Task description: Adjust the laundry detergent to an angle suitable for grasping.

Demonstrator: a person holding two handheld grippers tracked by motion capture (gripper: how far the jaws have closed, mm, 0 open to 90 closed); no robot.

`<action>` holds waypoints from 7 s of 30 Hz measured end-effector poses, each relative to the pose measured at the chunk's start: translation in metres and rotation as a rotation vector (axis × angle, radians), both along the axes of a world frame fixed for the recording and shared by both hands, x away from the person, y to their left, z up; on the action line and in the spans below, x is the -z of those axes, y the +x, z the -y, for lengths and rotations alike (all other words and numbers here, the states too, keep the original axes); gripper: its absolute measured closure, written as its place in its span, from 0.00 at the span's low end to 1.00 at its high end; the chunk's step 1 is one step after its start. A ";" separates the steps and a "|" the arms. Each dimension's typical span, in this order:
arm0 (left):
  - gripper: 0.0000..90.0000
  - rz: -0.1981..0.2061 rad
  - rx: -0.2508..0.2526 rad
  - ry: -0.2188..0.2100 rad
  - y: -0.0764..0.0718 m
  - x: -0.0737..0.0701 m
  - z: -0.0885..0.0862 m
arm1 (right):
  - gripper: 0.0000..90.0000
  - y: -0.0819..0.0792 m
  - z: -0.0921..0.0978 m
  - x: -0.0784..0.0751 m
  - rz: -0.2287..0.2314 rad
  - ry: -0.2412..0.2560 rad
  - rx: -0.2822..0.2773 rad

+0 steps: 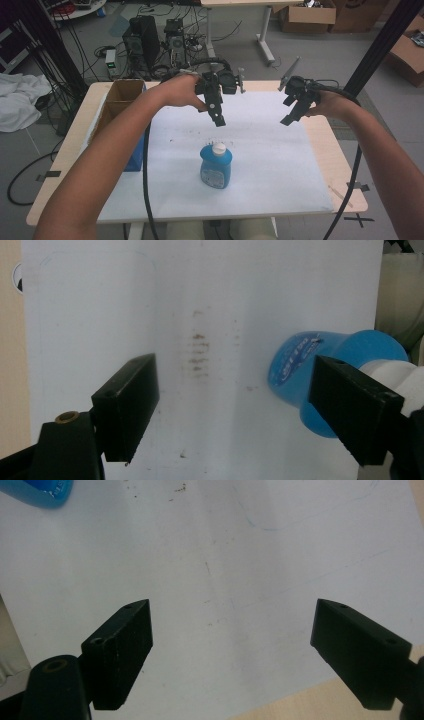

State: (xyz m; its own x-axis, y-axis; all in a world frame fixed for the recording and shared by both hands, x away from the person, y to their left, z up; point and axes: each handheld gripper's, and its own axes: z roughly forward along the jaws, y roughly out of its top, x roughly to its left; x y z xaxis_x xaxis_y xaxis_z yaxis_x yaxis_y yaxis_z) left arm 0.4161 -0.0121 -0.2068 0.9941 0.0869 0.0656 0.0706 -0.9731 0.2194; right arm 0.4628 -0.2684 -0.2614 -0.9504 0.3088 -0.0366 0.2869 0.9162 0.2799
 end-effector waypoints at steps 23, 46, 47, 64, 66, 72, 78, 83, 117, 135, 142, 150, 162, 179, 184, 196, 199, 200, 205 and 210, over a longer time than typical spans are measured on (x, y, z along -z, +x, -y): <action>0.24 0.022 -0.003 0.001 -0.005 -0.004 0.001 | 0.19 -0.009 0.005 -0.007 0.014 0.007 0.007; 0.24 0.040 -0.019 0.005 0.002 -0.001 -0.005 | 0.21 -0.054 -0.008 -0.014 -0.004 0.083 -0.004; 0.24 0.040 -0.019 0.005 0.002 -0.001 -0.005 | 0.21 -0.054 -0.008 -0.014 -0.004 0.083 -0.004; 0.24 0.042 -0.016 0.014 0.005 0.003 -0.007 | 0.20 -0.118 -0.040 -0.013 -0.008 0.216 0.051; 0.24 0.040 -0.017 0.018 0.005 0.003 -0.008 | 0.20 -0.122 -0.042 -0.010 0.002 0.229 0.058; 0.24 0.046 -0.014 0.017 0.006 0.004 -0.007 | 0.19 -0.134 -0.047 0.000 -0.001 0.284 0.109; 0.24 0.045 -0.013 0.020 0.009 0.005 -0.006 | 0.18 -0.146 -0.056 0.012 0.010 0.319 0.098; 0.24 0.041 -0.017 0.021 0.009 0.006 -0.005 | 0.18 -0.152 -0.064 0.020 0.001 0.332 0.092; 0.24 0.042 -0.024 0.024 0.012 0.008 -0.005 | 0.17 -0.162 -0.114 0.062 -0.004 0.433 0.122; 0.25 0.037 -0.026 0.029 0.013 0.010 -0.005 | 0.17 -0.159 -0.135 0.085 0.038 0.507 0.146; 0.25 0.038 -0.030 0.029 0.013 0.010 -0.007 | 0.17 -0.159 -0.138 0.088 0.060 0.528 0.158; 0.25 0.041 -0.029 0.031 0.014 0.011 -0.006 | 0.19 -0.160 -0.140 0.088 0.076 0.544 0.153; 0.25 0.037 -0.032 0.029 0.014 0.011 -0.006 | 0.24 -0.161 -0.140 0.089 0.083 0.558 0.151; 0.25 0.039 -0.033 0.030 0.014 0.011 -0.007 | 0.28 -0.161 -0.139 0.089 0.092 0.565 0.150; 0.26 0.042 -0.036 0.028 0.014 0.011 -0.009 | 0.30 -0.162 -0.140 0.090 0.094 0.568 0.149; 0.26 0.043 -0.034 0.029 0.013 0.010 -0.008 | 0.40 -0.162 -0.138 0.090 0.102 0.575 0.164; 0.26 0.043 -0.033 0.028 0.013 0.011 -0.008 | 0.41 -0.162 -0.137 0.090 0.107 0.574 0.167; 0.26 0.044 -0.031 0.029 0.013 0.011 -0.008 | 0.42 -0.162 -0.137 0.090 0.109 0.575 0.168; 0.26 0.043 -0.035 0.027 0.013 0.011 -0.008 | 0.44 -0.161 -0.137 0.090 0.110 0.578 0.171; 0.26 0.041 -0.033 0.033 0.013 0.011 -0.008 | 0.46 -0.162 -0.137 0.090 0.132 0.579 0.155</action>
